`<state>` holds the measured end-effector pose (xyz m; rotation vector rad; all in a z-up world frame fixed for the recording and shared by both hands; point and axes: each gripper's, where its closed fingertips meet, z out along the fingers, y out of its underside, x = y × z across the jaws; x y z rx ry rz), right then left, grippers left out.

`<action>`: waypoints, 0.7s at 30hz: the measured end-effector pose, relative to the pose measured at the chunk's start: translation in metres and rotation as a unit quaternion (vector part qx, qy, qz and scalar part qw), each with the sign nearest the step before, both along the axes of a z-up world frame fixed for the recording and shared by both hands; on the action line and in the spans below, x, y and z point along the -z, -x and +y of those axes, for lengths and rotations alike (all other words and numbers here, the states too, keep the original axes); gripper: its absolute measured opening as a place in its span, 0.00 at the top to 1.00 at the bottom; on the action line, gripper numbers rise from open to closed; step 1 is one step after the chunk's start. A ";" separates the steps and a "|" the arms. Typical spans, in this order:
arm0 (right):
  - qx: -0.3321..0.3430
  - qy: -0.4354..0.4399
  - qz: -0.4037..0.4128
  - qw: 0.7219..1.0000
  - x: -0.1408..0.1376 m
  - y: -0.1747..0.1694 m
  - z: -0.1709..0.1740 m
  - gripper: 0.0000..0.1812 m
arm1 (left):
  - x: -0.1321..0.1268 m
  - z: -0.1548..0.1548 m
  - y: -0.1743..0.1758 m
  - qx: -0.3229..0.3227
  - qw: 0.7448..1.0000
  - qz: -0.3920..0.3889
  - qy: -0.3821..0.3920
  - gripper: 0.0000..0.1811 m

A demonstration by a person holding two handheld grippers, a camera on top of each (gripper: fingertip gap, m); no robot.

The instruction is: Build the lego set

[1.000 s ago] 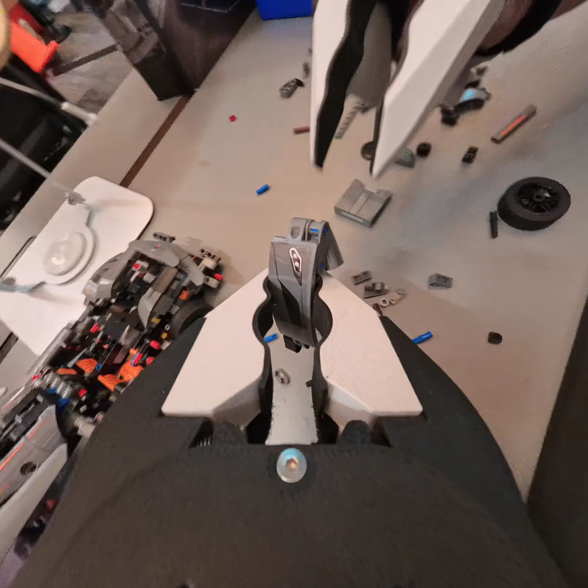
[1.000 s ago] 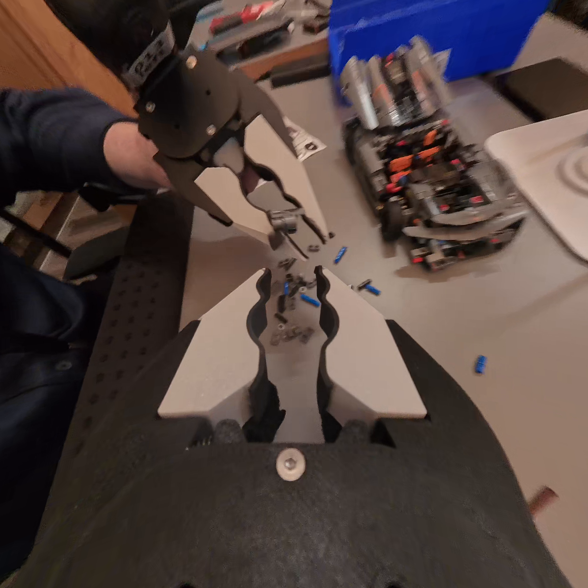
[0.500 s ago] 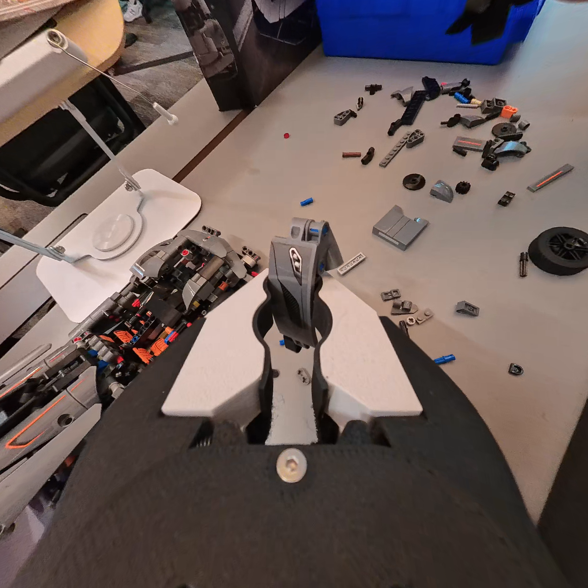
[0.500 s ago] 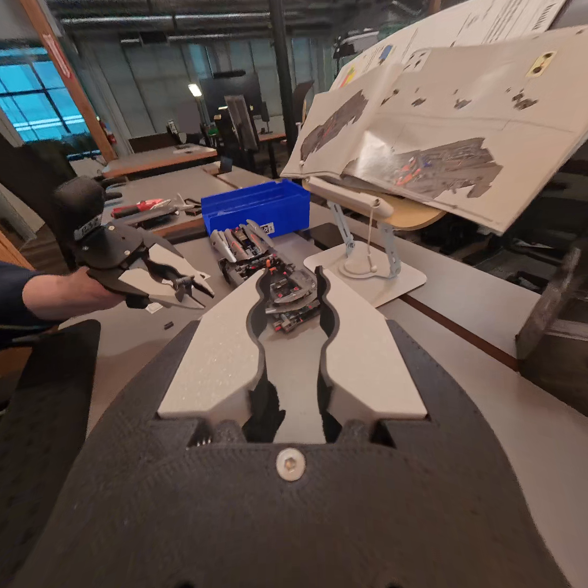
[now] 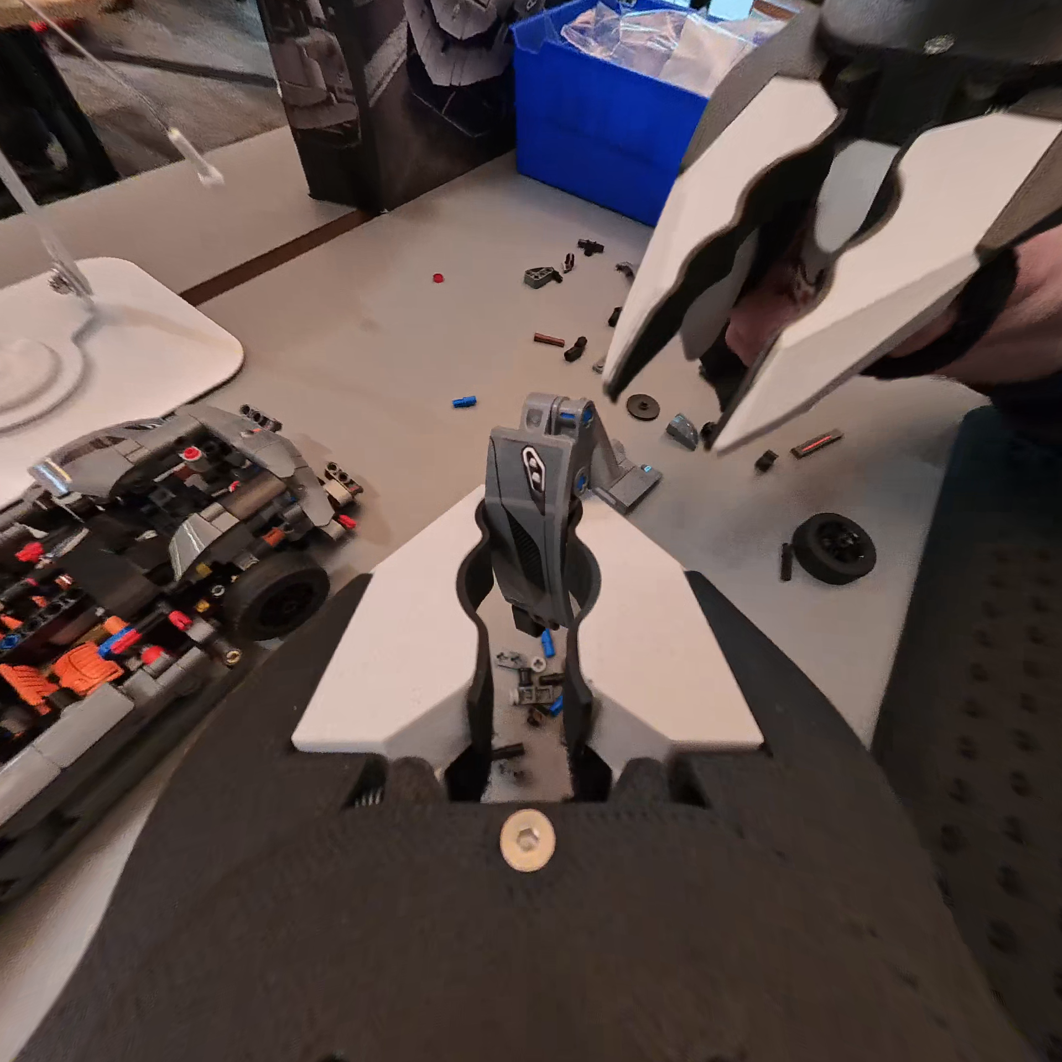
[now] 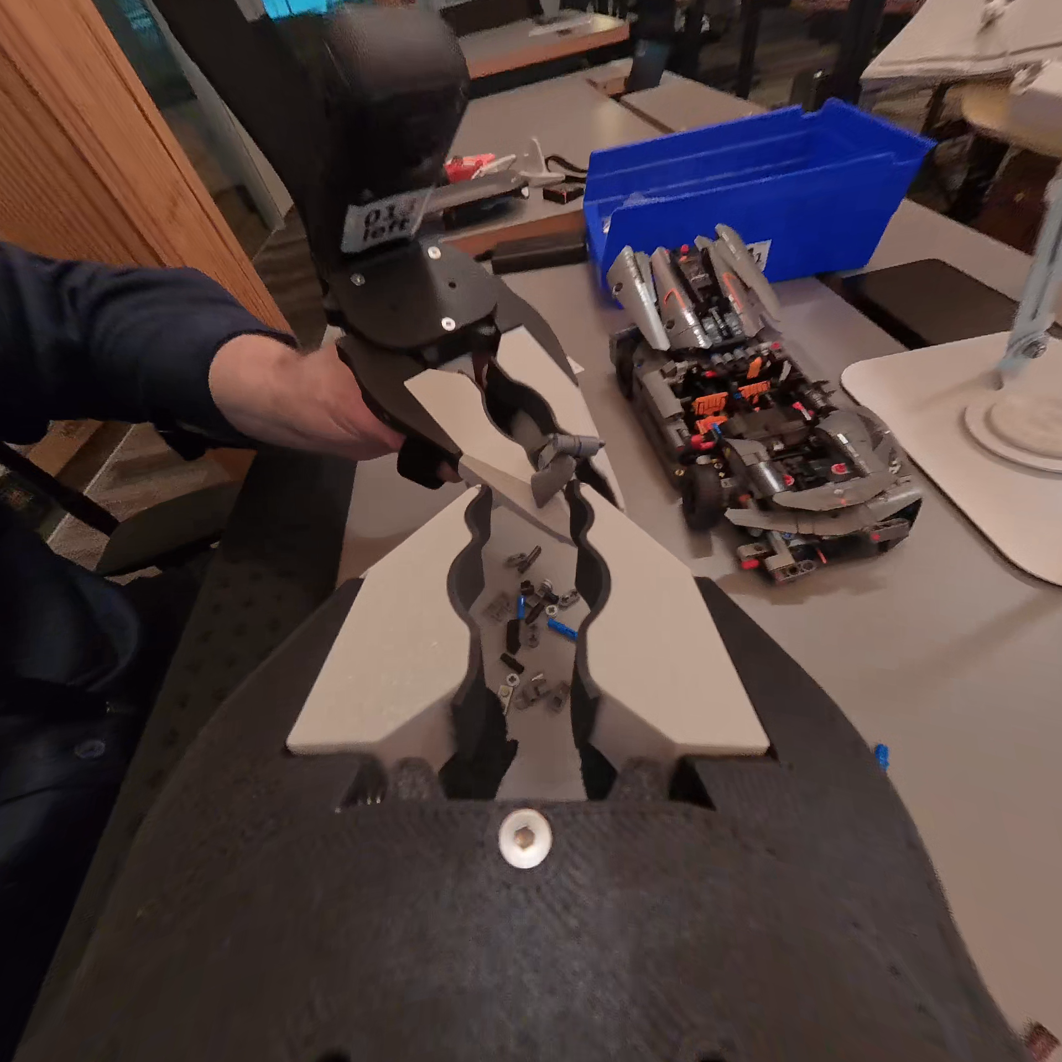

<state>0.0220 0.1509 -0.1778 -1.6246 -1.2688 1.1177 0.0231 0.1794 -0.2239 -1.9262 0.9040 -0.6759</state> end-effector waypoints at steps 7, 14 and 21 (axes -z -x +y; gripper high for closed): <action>0.007 0.053 0.002 0.999 0.010 0.003 0.004 0.88 | 0.001 -0.003 -0.006 0.014 0.999 0.017 -0.025 0.91; -0.028 0.033 0.001 0.999 0.008 0.005 -0.008 0.98 | -0.007 -0.006 -0.011 0.027 0.997 0.027 -0.069 0.91; -0.048 0.045 0.003 0.998 0.006 0.002 -0.012 0.98 | -0.011 -0.008 -0.012 0.038 0.993 0.047 -0.100 0.91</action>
